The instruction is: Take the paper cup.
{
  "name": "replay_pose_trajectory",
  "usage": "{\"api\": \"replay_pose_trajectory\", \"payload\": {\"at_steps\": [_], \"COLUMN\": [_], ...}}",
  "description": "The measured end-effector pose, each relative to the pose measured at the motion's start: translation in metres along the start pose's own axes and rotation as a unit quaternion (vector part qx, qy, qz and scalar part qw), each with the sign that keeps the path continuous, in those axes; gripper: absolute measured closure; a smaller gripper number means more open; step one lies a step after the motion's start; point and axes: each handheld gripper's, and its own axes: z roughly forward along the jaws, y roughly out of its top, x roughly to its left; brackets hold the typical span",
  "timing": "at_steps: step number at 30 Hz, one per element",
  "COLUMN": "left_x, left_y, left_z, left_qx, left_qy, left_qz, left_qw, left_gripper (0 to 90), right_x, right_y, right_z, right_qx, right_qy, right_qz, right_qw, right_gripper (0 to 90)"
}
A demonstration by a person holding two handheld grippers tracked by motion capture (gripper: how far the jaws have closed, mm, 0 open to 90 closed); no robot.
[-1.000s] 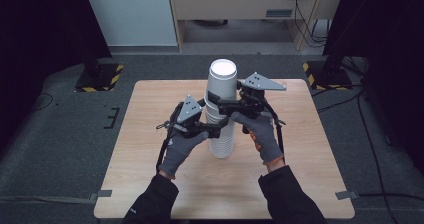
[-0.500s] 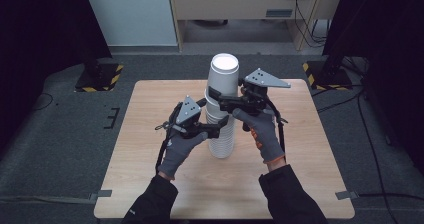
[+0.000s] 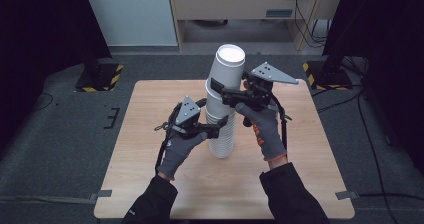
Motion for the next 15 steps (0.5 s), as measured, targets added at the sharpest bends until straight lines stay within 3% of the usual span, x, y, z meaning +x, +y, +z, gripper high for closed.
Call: {"api": "replay_pose_trajectory", "payload": {"at_steps": [11,15], "left_x": [0.000,0.000], "left_y": [0.001,-0.001], "left_z": [-0.005,-0.009], "left_qx": [-0.007,-0.010], "left_qy": [0.003,0.005], "left_qz": [0.004,0.005], "left_qw": [1.0000,0.9999], "left_gripper": [11.4,12.7], "right_x": [-0.004,-0.011], "right_y": [0.018,0.023], "right_z": [-0.014,-0.026], "right_qx": [-0.044,-0.053], "right_qy": [-0.009,-0.024], "right_qz": [0.020,0.020], "right_qw": [0.9988,0.9981], "right_gripper": [14.2,14.2]}}
